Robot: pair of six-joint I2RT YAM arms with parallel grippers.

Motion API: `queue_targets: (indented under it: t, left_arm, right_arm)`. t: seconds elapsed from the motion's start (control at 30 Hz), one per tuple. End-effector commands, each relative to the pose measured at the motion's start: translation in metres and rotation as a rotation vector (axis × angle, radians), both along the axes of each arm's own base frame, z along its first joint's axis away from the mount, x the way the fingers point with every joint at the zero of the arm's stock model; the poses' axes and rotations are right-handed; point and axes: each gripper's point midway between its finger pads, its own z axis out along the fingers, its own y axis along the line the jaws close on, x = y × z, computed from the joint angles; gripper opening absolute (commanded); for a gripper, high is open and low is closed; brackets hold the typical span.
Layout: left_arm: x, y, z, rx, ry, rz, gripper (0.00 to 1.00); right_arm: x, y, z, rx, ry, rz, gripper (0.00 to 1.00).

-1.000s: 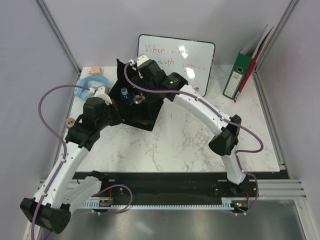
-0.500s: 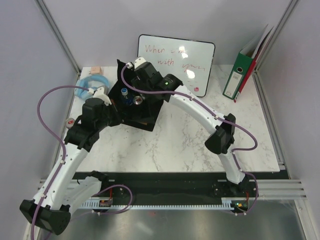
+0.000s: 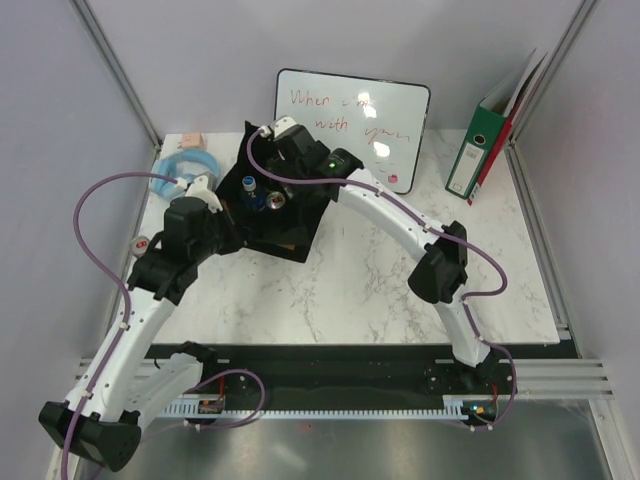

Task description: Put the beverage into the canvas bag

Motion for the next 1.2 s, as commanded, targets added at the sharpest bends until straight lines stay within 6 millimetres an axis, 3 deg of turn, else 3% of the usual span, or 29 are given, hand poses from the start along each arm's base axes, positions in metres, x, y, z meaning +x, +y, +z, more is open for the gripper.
queue_targets:
  t: [0.0, 0.07, 0.3, 0.5, 0.7, 0.77, 0.8, 0.87, 1.17]
  left_arm:
    - [-0.004, -0.005, 0.02, -0.039, -0.058, -0.023, 0.02]
    - [-0.004, -0.004, 0.018, -0.036, -0.056, -0.019, 0.02]
    - [-0.003, -0.005, 0.016, -0.037, -0.047, -0.02, 0.02]
    - [-0.003, -0.005, 0.017, -0.039, -0.049, -0.02, 0.02]
    - [-0.003, -0.004, 0.02, -0.04, -0.059, -0.019, 0.02]
    - [-0.003, -0.004, 0.02, -0.041, -0.057, -0.018, 0.02]
    - [-0.003, -0.005, 0.018, -0.04, -0.052, -0.018, 0.02]
    - [-0.003, -0.005, 0.017, -0.041, -0.049, -0.02, 0.02]
    - [-0.002, -0.003, 0.016, -0.031, -0.051, -0.013, 0.02]
  right_arm:
    - [0.032, -0.004, 0.021, 0.087, -0.09, -0.069, 0.0]
    - [0.031, -0.001, 0.013, 0.096, -0.067, -0.057, 0.01]
    - [0.031, 0.005, -0.005, 0.086, -0.032, -0.039, 0.21]
    - [0.03, 0.009, -0.006, 0.074, -0.037, -0.017, 0.26]
    - [0.027, 0.001, -0.012, 0.009, -0.044, -0.033, 0.36]
    - [0.026, 0.0, -0.014, -0.02, -0.046, -0.008, 0.35]
    - [0.025, 0.001, -0.016, -0.022, -0.043, 0.001, 0.23]
    - [0.026, 0.003, -0.028, -0.041, -0.024, 0.019, 0.19]
    - [0.027, 0.008, -0.065, -0.061, 0.033, 0.012, 0.32]
